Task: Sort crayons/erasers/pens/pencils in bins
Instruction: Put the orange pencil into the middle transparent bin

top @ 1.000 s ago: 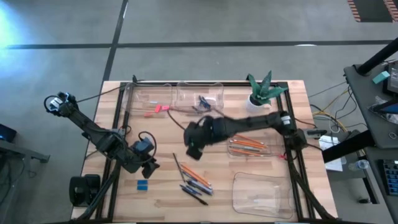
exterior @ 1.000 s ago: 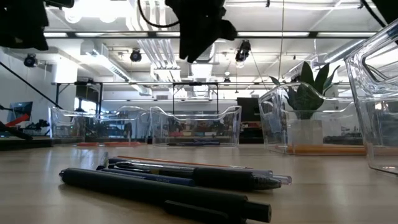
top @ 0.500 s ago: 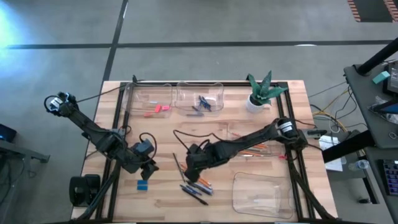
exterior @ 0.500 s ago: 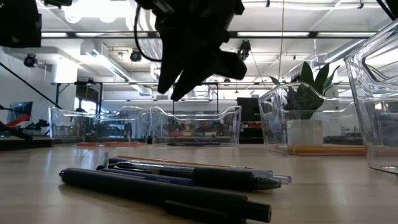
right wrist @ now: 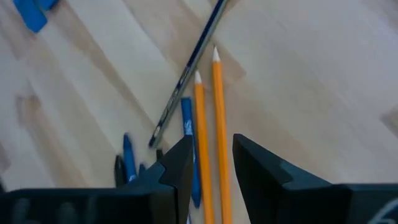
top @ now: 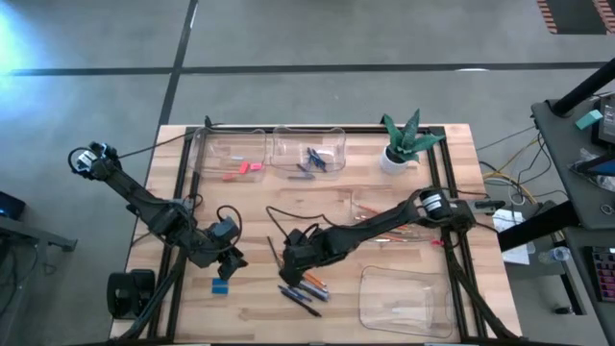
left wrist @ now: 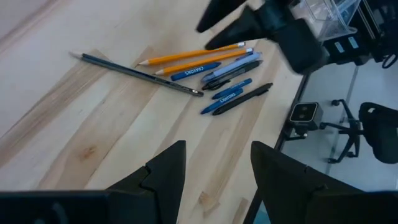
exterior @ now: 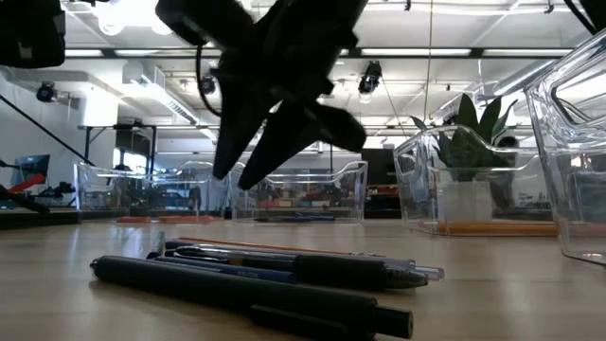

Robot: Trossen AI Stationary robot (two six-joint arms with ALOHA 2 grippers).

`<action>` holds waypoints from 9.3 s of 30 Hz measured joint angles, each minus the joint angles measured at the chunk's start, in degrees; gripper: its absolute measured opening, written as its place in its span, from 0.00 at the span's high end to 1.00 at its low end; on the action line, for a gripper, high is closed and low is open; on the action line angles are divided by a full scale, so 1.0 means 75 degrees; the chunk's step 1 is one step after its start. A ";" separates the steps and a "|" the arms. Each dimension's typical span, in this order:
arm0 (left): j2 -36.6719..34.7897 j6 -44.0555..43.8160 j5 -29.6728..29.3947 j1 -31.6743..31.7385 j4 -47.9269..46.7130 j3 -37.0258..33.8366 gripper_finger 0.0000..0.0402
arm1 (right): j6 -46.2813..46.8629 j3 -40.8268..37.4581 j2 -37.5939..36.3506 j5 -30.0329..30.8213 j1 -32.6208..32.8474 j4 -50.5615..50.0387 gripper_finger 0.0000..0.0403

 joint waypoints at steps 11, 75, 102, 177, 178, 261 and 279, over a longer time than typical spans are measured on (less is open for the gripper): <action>0.0000 0.0163 0.0157 -0.0023 0.0000 0.0000 0.58 | -0.0701 0.1912 0.1264 0.0415 -0.0031 -0.1647 0.73; -0.0001 0.0787 0.0223 -0.0023 -0.0026 0.0000 0.58 | -0.0357 0.2638 0.1843 -0.0058 -0.0296 -0.2468 0.73; 0.0000 0.0772 0.0251 -0.0029 -0.0012 -0.0003 0.58 | -0.0098 0.2322 0.1870 -0.0003 0.0043 -0.2990 0.82; 0.0006 -0.0466 -0.1734 0.0997 0.1207 -0.0009 0.58 | -0.4854 -0.8302 -0.6351 -0.0124 -0.1672 -0.0279 0.96; 0.0006 -0.0466 -0.1761 0.1022 0.1219 -0.0009 0.58 | -0.4856 -0.8285 -0.6299 -0.0138 -0.1671 -0.0263 0.96; -0.0023 0.1938 0.0353 0.0691 0.0909 -0.0006 0.58 | 0.0207 0.2881 0.1857 -0.0263 -0.0087 -0.2954 0.65; -0.0087 0.1944 0.0367 0.0685 0.0648 -0.0006 0.58 | 0.0641 0.2780 0.2071 -0.0465 0.0007 -0.2898 0.68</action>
